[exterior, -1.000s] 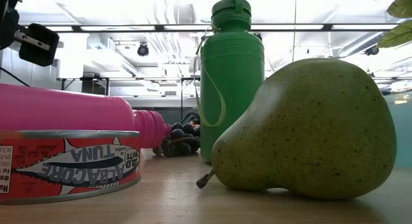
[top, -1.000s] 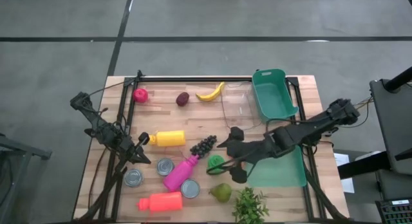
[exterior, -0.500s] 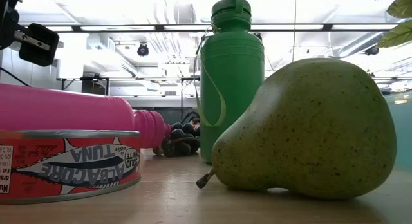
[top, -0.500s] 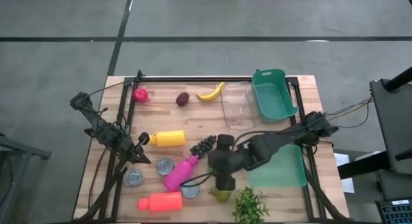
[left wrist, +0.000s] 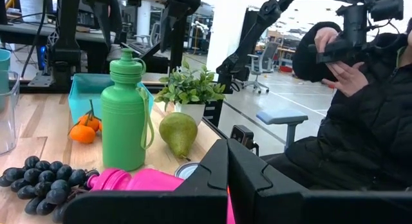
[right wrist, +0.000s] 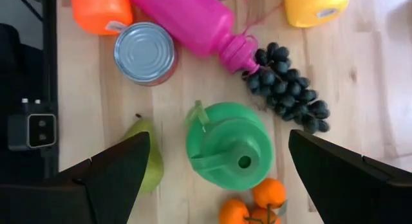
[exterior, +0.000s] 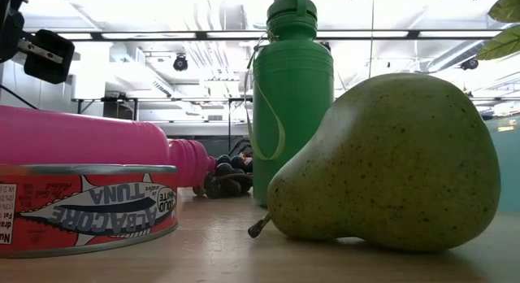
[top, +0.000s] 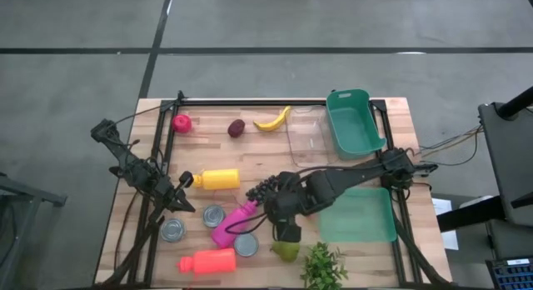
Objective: Pick & Place Food Item
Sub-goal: Put the green water bottle into the green bin
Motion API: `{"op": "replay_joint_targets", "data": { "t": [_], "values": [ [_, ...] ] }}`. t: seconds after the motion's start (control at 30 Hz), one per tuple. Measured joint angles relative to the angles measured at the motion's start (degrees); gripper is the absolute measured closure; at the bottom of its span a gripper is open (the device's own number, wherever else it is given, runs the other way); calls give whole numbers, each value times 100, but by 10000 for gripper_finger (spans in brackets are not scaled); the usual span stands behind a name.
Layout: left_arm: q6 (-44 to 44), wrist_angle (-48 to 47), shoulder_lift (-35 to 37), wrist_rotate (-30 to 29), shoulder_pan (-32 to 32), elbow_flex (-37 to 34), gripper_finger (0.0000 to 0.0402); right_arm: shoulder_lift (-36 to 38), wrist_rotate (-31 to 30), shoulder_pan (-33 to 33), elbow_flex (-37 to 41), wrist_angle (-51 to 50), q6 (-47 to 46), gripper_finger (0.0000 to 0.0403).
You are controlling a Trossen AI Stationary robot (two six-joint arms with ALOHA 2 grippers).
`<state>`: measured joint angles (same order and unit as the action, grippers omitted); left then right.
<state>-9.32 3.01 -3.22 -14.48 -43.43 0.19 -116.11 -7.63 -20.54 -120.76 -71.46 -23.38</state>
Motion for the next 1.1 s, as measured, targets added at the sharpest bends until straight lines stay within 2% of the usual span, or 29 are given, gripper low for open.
{"op": "replay_joint_targets", "data": {
  "t": [1.1],
  "values": [
    [0, 0, -2, 0, 1, 0, 402, 11, 63, 110, 924, 442, 84, 34]
  ]
}}
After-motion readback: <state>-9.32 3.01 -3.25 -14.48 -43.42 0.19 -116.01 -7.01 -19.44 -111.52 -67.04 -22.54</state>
